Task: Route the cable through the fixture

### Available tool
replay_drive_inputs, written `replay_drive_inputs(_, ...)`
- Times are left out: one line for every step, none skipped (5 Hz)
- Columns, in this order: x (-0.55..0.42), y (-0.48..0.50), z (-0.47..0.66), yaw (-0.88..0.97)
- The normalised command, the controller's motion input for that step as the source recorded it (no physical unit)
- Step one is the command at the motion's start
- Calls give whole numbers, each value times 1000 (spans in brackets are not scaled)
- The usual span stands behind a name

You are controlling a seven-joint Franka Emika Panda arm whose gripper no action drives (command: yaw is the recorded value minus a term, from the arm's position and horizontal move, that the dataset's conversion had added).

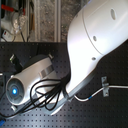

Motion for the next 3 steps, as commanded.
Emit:
replay_drive_inputs(-157,-8,155,0)
replay_drive_inputs(-311,-13,158,0)
replay_drive_inputs(-184,-7,17,0)
